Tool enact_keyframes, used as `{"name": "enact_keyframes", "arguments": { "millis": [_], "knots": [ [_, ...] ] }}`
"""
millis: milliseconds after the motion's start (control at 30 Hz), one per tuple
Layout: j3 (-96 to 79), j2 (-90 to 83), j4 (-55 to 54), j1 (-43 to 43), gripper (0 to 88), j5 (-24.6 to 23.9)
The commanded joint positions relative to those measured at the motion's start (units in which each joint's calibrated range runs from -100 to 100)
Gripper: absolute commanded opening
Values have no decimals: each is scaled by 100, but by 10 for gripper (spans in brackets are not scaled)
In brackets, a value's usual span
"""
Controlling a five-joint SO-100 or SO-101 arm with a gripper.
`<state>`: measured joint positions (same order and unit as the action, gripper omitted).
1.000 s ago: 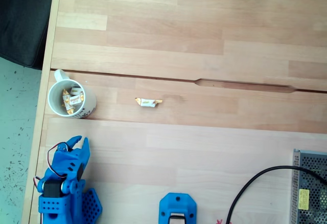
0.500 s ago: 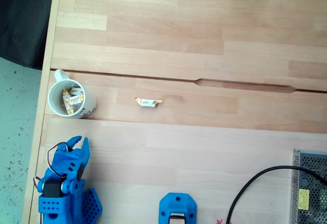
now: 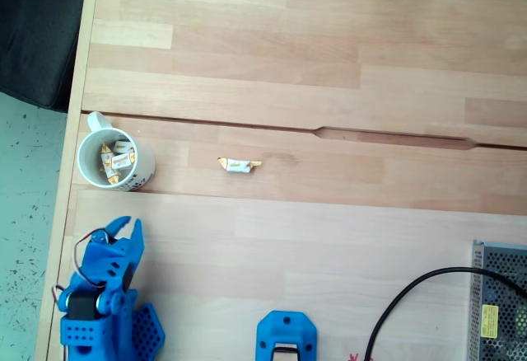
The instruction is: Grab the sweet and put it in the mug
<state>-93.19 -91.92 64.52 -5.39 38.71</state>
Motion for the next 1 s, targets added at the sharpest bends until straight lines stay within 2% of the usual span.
{"name": "enact_keyframes", "arguments": {
  "millis": [0, 233, 433, 967],
  "knots": [
    [1397, 293, -65, 38, 55, -332],
    [3940, 2014, -57, 74, 56, -1451],
    [4635, 3744, -65, 677, 57, -2085],
    [6669, 8193, -81, 1846, 57, -2291]
  ]
}}
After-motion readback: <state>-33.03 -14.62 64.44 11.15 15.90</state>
